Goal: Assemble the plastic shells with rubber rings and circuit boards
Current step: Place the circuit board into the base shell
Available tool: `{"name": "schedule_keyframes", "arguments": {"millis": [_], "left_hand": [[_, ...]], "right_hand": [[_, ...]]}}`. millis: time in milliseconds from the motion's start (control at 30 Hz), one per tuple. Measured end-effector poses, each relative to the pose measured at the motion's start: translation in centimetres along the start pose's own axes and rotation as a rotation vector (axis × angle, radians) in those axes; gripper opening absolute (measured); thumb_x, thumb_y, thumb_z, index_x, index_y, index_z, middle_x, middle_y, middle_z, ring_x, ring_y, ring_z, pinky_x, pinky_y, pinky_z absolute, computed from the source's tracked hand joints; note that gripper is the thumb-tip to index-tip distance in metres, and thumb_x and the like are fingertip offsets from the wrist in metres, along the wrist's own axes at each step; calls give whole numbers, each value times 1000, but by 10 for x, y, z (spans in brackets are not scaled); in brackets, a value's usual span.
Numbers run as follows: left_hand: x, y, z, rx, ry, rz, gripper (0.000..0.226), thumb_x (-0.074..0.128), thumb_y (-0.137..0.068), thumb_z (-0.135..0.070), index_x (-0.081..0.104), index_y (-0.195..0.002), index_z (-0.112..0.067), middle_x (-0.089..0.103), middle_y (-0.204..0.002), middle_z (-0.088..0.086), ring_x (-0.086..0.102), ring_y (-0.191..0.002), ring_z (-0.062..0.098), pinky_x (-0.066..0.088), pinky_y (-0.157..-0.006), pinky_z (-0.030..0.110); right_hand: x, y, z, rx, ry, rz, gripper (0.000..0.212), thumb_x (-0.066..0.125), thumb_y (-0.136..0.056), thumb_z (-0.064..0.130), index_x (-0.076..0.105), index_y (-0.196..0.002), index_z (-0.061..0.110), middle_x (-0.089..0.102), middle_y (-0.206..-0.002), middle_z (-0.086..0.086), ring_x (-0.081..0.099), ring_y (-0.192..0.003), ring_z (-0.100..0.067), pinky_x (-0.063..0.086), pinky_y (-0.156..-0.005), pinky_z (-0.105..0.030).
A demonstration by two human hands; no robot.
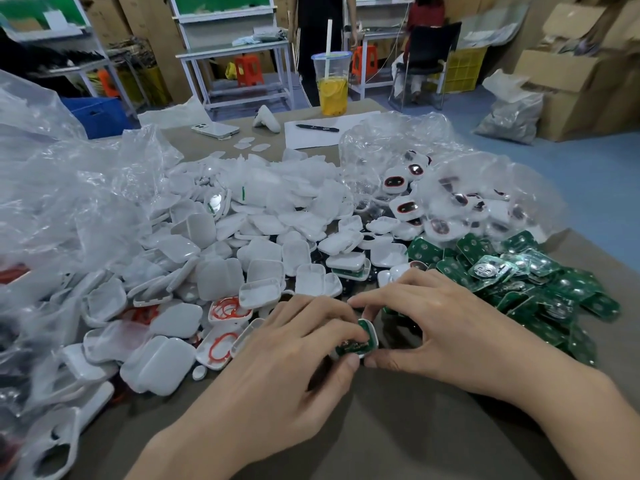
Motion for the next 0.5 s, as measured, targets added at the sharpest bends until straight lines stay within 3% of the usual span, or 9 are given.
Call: {"name": "schedule_keyframes", "arguments": {"millis": [267, 500], "left_hand": [[2, -2, 4, -23, 1, -29, 19, 51, -102, -32, 68, -109, -29, 58, -118, -24, 52, -113, 3, 45, -93, 28], [-6, -3, 11, -116, -48, -21, 31, 49, -95, -51, 70, -107, -32, 57, -105, -20, 53, -98, 5, 39, -86, 19]], "right_hand": [[0, 0, 0, 1, 11, 5, 65, 48, -78, 79, 35, -137, 56, 46, -111, 43, 37, -117, 5, 35, -101, -19], [1, 0, -1, -8, 18, -6, 63, 44, -79, 81, 30, -136, 58, 46, -111, 44, 38, -116, 4, 34, -98, -15]]}}
Point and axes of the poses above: each hand's wrist, its own y-axis away from the middle knuckle, its own x-axis out of the palm, z = x × y, the point moved 4 cm from there along -y, towards the middle knuckle
